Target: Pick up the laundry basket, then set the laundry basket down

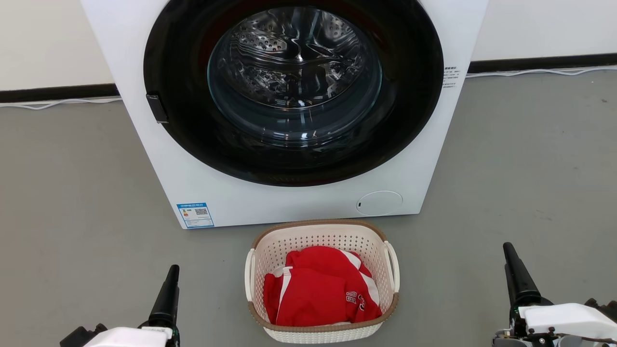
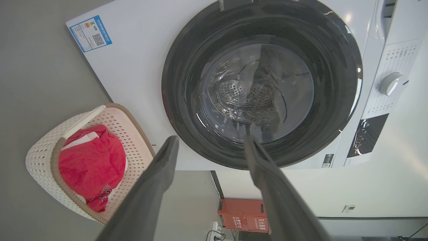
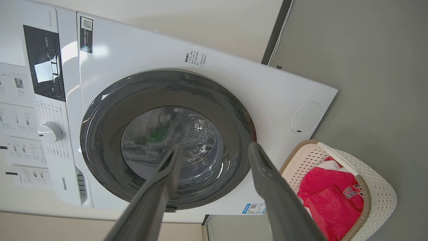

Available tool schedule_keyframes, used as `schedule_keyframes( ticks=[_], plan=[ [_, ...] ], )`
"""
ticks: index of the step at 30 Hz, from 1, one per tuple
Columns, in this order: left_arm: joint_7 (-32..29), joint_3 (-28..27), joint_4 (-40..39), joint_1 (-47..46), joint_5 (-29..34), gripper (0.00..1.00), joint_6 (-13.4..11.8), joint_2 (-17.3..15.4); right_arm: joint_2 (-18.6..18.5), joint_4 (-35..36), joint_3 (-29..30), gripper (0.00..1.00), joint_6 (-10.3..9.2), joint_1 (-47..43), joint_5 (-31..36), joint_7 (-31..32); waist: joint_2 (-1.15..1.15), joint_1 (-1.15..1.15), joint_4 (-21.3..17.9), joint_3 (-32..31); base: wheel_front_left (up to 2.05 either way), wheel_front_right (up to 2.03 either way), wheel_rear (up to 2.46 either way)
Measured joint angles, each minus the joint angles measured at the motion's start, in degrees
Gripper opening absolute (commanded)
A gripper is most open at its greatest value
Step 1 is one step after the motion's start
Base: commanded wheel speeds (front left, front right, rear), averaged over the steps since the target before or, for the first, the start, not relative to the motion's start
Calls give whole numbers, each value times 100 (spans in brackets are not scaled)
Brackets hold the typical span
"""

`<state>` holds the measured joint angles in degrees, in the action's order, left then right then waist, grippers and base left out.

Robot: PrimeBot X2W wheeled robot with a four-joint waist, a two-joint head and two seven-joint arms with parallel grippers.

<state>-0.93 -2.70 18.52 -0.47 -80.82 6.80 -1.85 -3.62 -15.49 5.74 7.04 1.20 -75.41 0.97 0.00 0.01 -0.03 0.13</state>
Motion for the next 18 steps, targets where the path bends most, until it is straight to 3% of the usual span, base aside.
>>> schedule_keyframes(
  ticks=[18],
  plan=[
    [259, 93, -14, 2, 1508, 100, -57, -4, -165, 97, -54, 100, 0, -5, 1658, -250, 0, 0, 7, -8, 0, 0, 0]
  ],
)
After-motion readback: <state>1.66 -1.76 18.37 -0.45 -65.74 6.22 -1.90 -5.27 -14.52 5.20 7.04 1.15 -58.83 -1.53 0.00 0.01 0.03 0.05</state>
